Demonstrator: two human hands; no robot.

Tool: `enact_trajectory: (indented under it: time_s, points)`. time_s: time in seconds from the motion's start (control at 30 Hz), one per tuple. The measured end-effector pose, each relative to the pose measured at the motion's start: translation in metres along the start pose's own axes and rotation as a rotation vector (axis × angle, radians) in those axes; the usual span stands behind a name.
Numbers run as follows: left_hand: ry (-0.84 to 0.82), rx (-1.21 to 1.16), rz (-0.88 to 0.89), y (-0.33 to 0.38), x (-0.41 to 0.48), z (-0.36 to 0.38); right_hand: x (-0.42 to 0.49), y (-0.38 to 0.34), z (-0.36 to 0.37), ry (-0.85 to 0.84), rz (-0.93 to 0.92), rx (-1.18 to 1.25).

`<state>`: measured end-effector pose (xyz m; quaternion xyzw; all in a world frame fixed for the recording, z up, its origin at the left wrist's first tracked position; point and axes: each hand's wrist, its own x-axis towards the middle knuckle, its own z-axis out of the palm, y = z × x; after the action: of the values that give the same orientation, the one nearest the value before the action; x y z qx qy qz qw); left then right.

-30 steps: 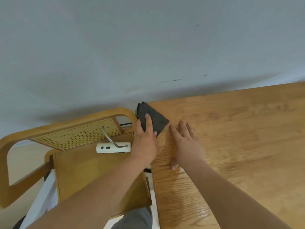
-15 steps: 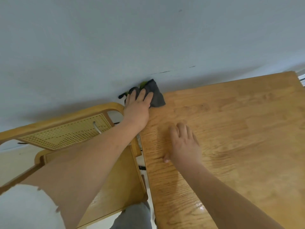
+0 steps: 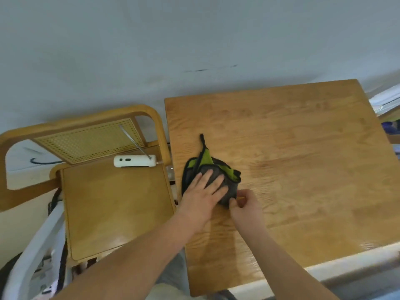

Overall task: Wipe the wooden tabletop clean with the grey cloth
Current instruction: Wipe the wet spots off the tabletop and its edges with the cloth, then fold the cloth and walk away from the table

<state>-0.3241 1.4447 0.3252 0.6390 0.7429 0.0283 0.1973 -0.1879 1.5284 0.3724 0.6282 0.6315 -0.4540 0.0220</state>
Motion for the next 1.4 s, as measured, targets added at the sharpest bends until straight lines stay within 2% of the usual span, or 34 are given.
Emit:
enact_trajectory:
  time_s: [0.2, 0.37, 0.47, 0.6, 0.67, 0.83, 0.93, 1.0, 1.07, 1.17, 1.27, 1.33, 1.4]
  points:
    - [-0.116, 0.010, -0.083, 0.108, -0.086, 0.043, -0.045, 0.074, -0.032, -0.154, 0.133, 0.064]
    - [-0.149, 0.020, -0.134, 0.143, -0.125, 0.051, -0.071, 0.112, -0.042, -0.276, 0.259, 0.324]
    - [-0.071, -0.020, -0.243, 0.147, -0.145, 0.047, -0.079, 0.107, -0.043, -0.354, 0.290, 0.385]
    - [0.087, -0.187, -0.484, 0.155, -0.176, 0.044, -0.096, 0.084, -0.042, -0.321, 0.181, 0.385]
    - [0.165, -0.281, -0.532, 0.161, -0.184, 0.041, -0.108, 0.069, -0.043, -0.364, 0.154, 0.450]
    - [0.613, -0.571, -0.629, 0.172, -0.192, 0.011, -0.139, 0.034, -0.051, -0.526, 0.181, 0.592]
    - [0.775, -0.748, -0.567, 0.165, -0.206, -0.015, -0.156, 0.020, -0.054, -0.661, 0.175, 0.547]
    - [0.764, -0.876, -0.540, 0.157, -0.221, -0.030, -0.164, 0.015, -0.051, -0.710, 0.148, 0.519]
    - [0.732, -1.045, -0.604, 0.150, -0.239, -0.045, -0.173, 0.011, -0.045, -0.732, 0.108, 0.492]
    - [0.699, -1.523, -0.838, 0.139, -0.273, -0.068, -0.186, 0.006, -0.031, -0.680, 0.065, 0.451]
    - [0.699, -1.955, -0.863, 0.123, -0.313, -0.079, -0.204, 0.004, -0.012, -0.676, -0.103, 0.287]
    - [0.645, -2.049, -0.817, 0.114, -0.340, -0.083, -0.222, -0.002, -0.001, -0.843, -0.193, 0.205]
    - [0.556, -2.091, -0.750, 0.106, -0.365, -0.083, -0.240, -0.008, 0.014, -1.063, -0.178, 0.200]
